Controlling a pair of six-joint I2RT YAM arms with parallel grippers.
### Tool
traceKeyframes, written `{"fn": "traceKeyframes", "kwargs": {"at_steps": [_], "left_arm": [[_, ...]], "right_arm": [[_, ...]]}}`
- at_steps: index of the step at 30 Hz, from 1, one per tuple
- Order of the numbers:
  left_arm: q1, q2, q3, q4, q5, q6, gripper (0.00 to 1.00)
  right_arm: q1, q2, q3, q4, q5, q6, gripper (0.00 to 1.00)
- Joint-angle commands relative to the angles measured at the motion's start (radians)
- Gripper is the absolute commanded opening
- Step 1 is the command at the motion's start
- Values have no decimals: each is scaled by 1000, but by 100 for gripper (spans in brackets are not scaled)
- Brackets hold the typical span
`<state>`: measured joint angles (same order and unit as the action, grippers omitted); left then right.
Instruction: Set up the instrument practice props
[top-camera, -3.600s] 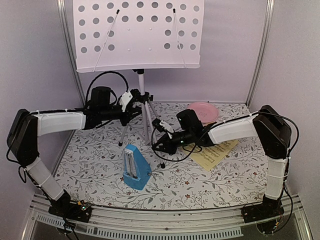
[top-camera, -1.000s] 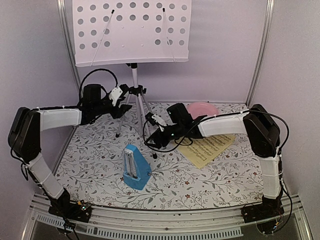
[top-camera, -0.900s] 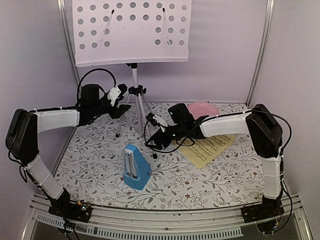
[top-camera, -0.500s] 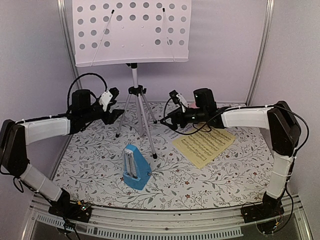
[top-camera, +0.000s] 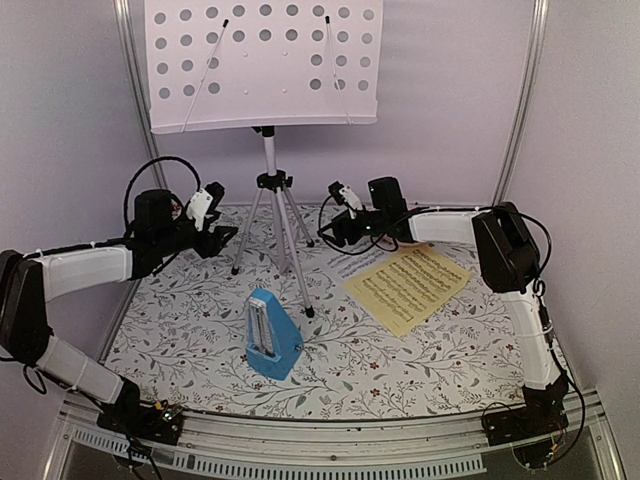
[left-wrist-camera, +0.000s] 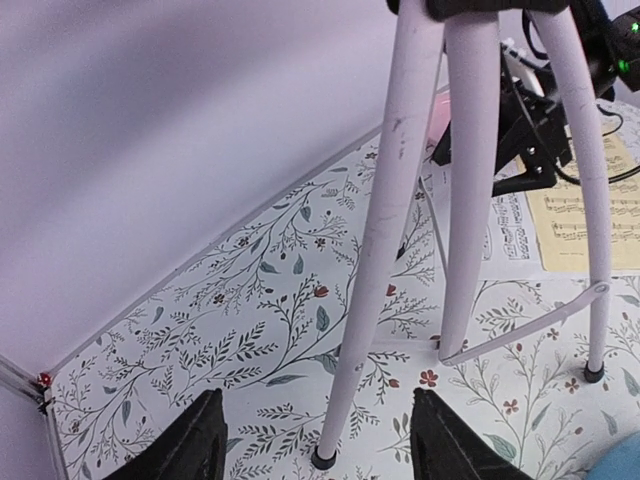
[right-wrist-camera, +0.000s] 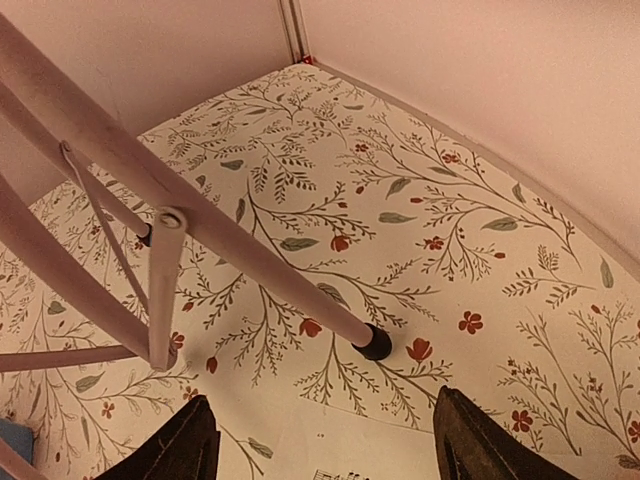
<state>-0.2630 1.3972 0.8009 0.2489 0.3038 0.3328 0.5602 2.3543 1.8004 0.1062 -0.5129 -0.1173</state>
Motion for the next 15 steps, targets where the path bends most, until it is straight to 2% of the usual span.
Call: {"fn": "traceKeyframes", "kwargs": {"at_steps": [1,8,15], "left_arm": [[14,-17,-20,7,-17,-18,64],[15,-1,-14,12,-29,-13,64],[16,18,-2,18,-28,-10,64]], "right_arm": [[-6,82,98,-131,91,40,75],[-5,180,253,-373,209,108,75],[-5,211,273,-509,320,112,77]]}}
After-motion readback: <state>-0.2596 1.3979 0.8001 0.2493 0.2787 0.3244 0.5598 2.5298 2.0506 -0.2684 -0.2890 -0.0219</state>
